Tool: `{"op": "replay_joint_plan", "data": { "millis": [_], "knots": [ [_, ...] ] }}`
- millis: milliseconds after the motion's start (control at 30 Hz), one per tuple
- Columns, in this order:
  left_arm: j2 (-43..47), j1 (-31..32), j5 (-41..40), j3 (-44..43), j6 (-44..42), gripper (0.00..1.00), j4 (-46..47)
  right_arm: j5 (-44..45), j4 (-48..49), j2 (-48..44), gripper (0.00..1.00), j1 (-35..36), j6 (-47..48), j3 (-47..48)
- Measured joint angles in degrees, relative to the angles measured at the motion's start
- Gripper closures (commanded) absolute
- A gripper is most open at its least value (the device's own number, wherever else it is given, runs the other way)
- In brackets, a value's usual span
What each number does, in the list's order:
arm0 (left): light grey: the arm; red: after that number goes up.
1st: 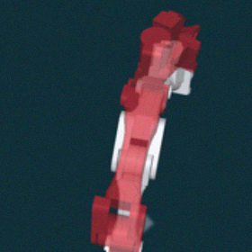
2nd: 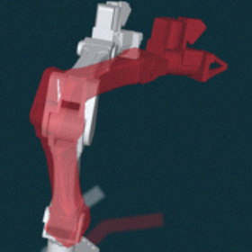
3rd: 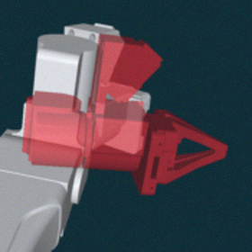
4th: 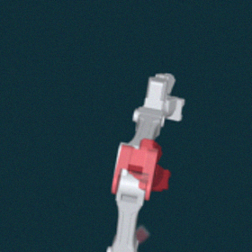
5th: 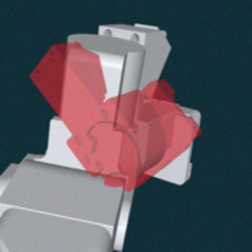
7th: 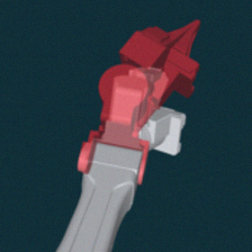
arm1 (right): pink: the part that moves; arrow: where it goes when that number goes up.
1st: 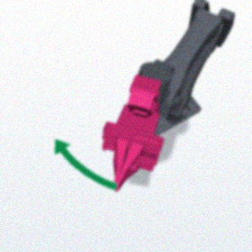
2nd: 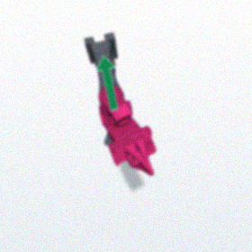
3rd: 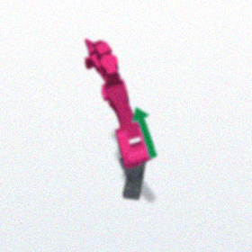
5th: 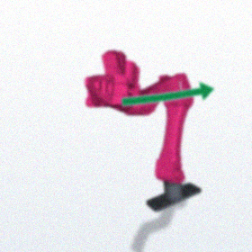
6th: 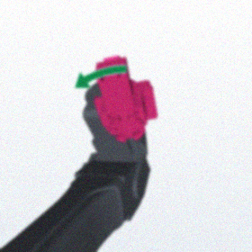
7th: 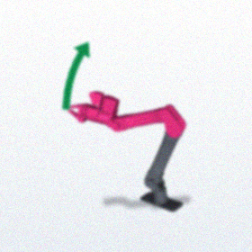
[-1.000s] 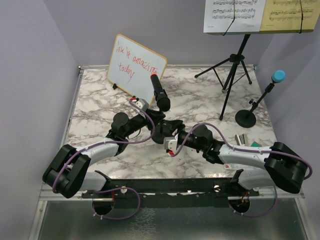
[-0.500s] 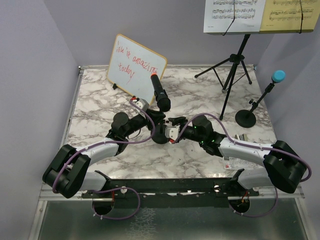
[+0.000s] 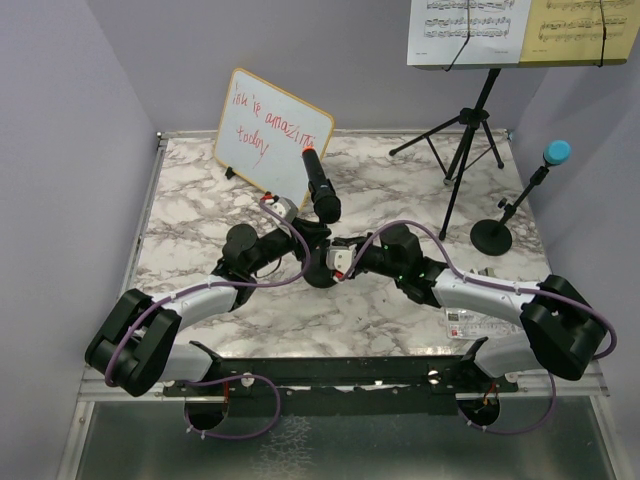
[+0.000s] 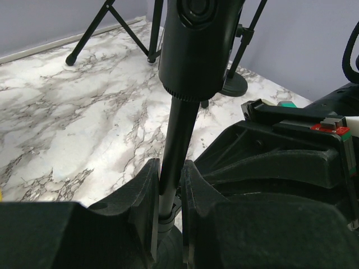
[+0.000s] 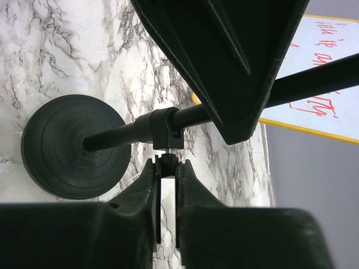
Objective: Pack up the instrument practice props
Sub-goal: Unscrew the knob on the microphone stand.
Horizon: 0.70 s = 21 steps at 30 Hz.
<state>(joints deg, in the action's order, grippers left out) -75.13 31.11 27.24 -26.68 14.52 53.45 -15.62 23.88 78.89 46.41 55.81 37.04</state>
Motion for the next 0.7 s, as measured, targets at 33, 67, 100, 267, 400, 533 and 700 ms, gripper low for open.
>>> {"op": "replay_joint_plan", "data": {
  "millis": [33, 67, 100, 267, 400, 533, 700],
  "knots": [
    [0.00, -0.02, -0.02, 0.00, 0.02, 1.00, 0.00, 0.11, -0.02, 0.00, 0.99, 0.00, 0.15, 0.02],
    [0.00, -0.04, -0.02, 0.00, 0.02, 1.00, 0.00, 0.13, -0.02, 0.00, 0.99, 0.00, 0.20, 0.04],
    [0.00, -0.13, -0.02, 0.00, 0.00, 1.00, 0.00, 0.13, -0.02, 0.00, 0.99, 0.00, 0.35, 0.04],
    [0.00, -0.26, -0.02, -0.02, 0.02, 1.00, 0.00, 0.59, 0.22, 0.20, 0.99, 0.11, 2.38, 0.02],
    [0.00, -0.28, -0.02, -0.17, 0.02, 1.00, -0.28, 3.10, 3.91, 0.35, 0.99, 0.76, 6.29, -2.01],
    [0.00, -0.28, 0.22, -0.33, 0.04, 1.00, -0.59, 7.23, 11.69, 1.42, 0.99, 2.86, 12.26, -5.70],
    [0.00, -0.31, 0.35, -0.57, 0.09, 1.00, -1.01, 14.64, 27.76, 6.40, 0.99, 6.16, 23.69, -11.04]
  ]
}}
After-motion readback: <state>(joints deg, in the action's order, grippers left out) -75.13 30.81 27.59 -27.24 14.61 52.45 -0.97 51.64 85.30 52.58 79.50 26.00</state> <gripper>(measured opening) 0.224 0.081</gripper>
